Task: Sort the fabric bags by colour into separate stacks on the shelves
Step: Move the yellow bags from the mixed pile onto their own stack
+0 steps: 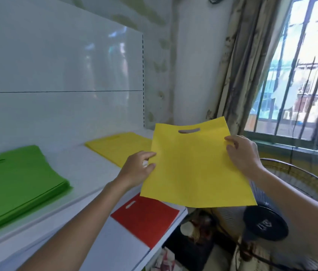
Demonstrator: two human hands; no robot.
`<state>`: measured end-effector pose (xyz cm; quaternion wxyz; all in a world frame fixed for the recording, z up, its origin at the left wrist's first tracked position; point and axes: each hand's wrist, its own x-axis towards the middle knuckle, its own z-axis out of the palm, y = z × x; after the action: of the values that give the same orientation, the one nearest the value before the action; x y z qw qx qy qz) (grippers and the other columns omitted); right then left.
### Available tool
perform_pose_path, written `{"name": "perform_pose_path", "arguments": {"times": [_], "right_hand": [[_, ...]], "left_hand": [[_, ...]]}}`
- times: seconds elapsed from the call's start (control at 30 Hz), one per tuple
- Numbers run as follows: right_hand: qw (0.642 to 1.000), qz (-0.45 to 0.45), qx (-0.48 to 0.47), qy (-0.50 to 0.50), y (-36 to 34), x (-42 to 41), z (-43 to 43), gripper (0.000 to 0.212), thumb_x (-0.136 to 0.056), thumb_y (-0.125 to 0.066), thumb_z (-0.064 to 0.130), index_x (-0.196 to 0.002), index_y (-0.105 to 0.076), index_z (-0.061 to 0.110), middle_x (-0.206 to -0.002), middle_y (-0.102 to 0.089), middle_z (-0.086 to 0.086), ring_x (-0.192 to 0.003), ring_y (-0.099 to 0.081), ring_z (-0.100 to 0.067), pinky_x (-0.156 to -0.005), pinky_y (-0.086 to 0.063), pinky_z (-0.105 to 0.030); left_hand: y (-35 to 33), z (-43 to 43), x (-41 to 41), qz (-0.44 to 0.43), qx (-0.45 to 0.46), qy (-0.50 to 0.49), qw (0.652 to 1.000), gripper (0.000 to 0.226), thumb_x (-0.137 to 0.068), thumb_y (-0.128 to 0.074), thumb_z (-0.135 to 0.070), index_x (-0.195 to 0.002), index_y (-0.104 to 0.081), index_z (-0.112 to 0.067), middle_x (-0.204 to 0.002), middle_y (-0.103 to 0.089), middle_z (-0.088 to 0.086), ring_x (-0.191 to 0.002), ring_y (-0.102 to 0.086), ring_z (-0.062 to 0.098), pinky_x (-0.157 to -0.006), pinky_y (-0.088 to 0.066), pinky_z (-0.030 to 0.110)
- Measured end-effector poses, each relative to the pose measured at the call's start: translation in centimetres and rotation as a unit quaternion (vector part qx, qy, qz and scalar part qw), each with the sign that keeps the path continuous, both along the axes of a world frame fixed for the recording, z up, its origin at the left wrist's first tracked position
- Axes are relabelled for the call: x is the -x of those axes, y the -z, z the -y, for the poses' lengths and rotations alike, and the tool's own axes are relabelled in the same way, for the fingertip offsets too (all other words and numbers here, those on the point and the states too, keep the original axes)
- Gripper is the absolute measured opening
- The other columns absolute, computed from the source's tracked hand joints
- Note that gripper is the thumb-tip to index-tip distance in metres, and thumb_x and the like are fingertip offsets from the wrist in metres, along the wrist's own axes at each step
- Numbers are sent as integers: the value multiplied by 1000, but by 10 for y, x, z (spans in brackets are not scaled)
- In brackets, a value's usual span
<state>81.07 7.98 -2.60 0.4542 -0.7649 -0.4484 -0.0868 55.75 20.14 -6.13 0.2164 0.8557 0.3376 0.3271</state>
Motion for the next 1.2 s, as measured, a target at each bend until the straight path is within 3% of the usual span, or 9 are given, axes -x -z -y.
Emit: {"name": "perform_pose_path", "arguments": {"times": [0.07, 0.23, 0.37, 0.5, 0.7, 0.9, 0.97, 1.07, 1.2], "right_hand": [[1000, -8, 6, 0, 5, -12, -16, 39, -86, -49, -1, -123, -60, 5, -108, -61, -15, -99, -52, -27, -85, -39, -30], [1000, -21, -12, -4, -6, -41, -71, 41, -86, -50, -1, -126, -58, 6, -123, -59, -18, -115, -52, -31, -97, -41, -34], [999, 6, -29, -14, -31, -66, -126, 40, -87, -50, 1, -126, -58, 6, -104, -59, -10, -100, -51, -23, -95, -40, -31], [998, 6, -27, -52, -38, -74, -188, 40, -86, -50, 3, -125, -59, 8, -123, -60, -15, -115, -52, -30, -99, -37, -29], [981, 32, -22, -192, -29, -50, -295, 37, -87, -52, 1, -123, -60, 5, -127, -58, -16, -116, -52, -30, -94, -36, -27], [942, 53, 2, -331, -21, -21, -375, 24, -91, -55, 11, -112, -66, 5, -121, -60, -14, -107, -56, -27, -85, -40, -25], [932, 68, 37, -354, -13, -13, -394, 28, -93, -51, 14, -118, -63, 8, -126, -57, -12, -111, -55, -27, -86, -41, -27], [905, 109, 127, -392, 11, -2, -413, 37, -92, -50, 13, -128, -55, 6, -136, -49, -13, -123, -48, -28, -100, -37, -34], [862, 134, 248, -421, 38, 5, -422, 35, -90, -52, 16, -121, -60, 2, -130, -55, -16, -118, -50, -29, -96, -40, -32]], "left_hand": [[-1, -20, -15, -5, 0, -10, 1000, 41, -93, -52, -18, -134, -49, -15, -137, -48, 0, -122, -46, 15, -98, -35, 22], [-22, -80, -45, 2, -19, -28, 999, 41, -93, -51, -18, -133, -50, -15, -137, -48, 0, -121, -46, 15, -99, -36, 26], [-45, -122, -62, 20, -26, -46, 998, 39, -94, -50, -17, -133, -50, -15, -136, -49, 1, -121, -47, 17, -98, -36, 25], [-52, -156, -58, 26, -51, -100, 993, 38, -93, -52, -17, -131, -53, -15, -131, -53, 3, -119, -50, 18, -96, -37, 24], [-42, -183, -21, 18, -70, -225, 972, 37, -93, -53, -16, -130, -53, -13, -130, -54, 5, -118, -50, 19, -100, -39, 29], [-24, -180, 3, 5, -15, -353, 935, 41, -92, -50, -12, -133, -49, -12, -132, -51, 6, -120, -47, 21, -99, -36, 26], [-14, -176, 5, -1, 3, -387, 922, 43, -91, -52, -13, -133, -48, -13, -131, -51, 7, -119, -48, 21, -99, -37, 28], [2, -167, 5, -22, 33, -430, 902, 46, -89, -53, -14, -134, -47, -12, -130, -52, 7, -118, -48, 21, -98, -37, 28], [19, -163, 5, -113, 89, -476, 868, 51, -89, -53, -20, -138, -41, -13, -131, -49, 12, -121, -46, 26, -98, -36, 29]]}}
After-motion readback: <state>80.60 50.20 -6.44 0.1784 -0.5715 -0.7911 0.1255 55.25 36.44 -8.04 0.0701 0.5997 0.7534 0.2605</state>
